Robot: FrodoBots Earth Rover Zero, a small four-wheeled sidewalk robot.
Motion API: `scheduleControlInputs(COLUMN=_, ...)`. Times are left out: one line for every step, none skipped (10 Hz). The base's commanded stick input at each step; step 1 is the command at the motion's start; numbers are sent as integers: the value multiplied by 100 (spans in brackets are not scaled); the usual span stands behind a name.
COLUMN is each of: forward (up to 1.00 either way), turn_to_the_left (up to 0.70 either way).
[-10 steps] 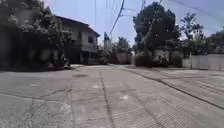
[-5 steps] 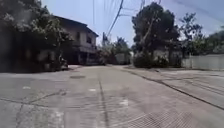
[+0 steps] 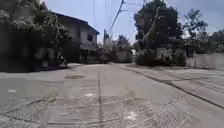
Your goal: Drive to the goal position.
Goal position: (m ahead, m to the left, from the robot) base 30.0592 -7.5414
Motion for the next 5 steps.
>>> scheduleControlInputs(forward=100, turn_to_the_left=0)
scheduleControlInputs(forward=100, turn_to_the_left=0)
scheduleControlInputs(forward=100, turn_to_the_left=0)
scheduleControlInputs(forward=100, turn_to_the_left=0)
scheduleControlInputs(forward=100, turn_to_the_left=0)
